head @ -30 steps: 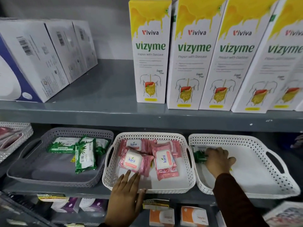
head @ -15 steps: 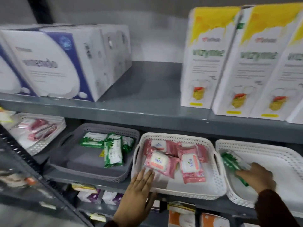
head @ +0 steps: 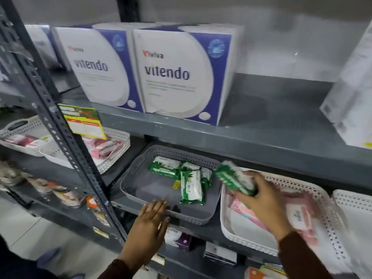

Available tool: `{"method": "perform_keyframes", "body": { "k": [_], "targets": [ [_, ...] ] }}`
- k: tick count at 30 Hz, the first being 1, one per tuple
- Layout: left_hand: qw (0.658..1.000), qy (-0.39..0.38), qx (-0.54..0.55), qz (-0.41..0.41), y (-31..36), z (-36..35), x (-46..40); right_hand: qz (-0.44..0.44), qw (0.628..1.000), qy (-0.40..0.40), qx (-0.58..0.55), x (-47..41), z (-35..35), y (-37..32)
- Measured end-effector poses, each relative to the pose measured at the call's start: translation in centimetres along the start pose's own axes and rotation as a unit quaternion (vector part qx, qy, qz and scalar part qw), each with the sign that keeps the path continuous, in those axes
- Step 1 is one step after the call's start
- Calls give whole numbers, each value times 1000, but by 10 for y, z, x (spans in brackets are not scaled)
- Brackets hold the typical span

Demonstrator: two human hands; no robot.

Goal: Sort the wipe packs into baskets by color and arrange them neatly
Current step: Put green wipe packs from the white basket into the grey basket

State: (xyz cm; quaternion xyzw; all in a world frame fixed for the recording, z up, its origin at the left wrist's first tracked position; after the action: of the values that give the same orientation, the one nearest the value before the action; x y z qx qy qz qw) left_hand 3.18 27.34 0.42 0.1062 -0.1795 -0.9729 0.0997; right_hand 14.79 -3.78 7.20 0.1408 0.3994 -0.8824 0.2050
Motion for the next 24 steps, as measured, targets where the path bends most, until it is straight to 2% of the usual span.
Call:
{"method": "perform_keyframes", "body": {
  "k": [2,6,9,13,15,17,19,20,24],
  "targets": [
    [1000,1,8,-5,-8,5,-6,59,997,-42,20,-14,-53,-31],
    [1000,0,18,-21,-22,10,-12,84,986,-135,42,-44,-144,-72],
    [999,-9,47,-23,-27,13,-13,101,981,-154,64,-65,-196,-95],
    [997,-6,58,-42,-26,17,-18,90,956,-203,193,-75,-240,-102],
    [997,6,57,-49,-26,20,-20,81,948,-234,201,-73,-250,-105],
    [998,17,43,-43,-25,21,-22,64,953,-246,163,-69,-247,-109],
    [999,18,31,-34,-22,21,-24,41,971,-219,86,-63,-228,-111],
    [999,14,26,-30,-19,22,-26,33,982,-182,46,-58,-213,-110],
    [999,-38,18,-32,12,20,-36,20,1000,24,-4,-21,-123,-71]
  ]
}}
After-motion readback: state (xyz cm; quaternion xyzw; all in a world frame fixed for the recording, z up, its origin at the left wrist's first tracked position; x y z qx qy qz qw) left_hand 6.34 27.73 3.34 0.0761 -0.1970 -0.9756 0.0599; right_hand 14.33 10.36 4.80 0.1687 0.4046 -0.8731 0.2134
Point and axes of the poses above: each hand's wrist, its own x-axis away from the middle knuckle, its own z-axis out of the back of the hand, y = z × x, the point moved 5 cm from there along -x, towards the middle knuckle, and after that the axes turned 15 degrees about z, right-handed, at the moved point
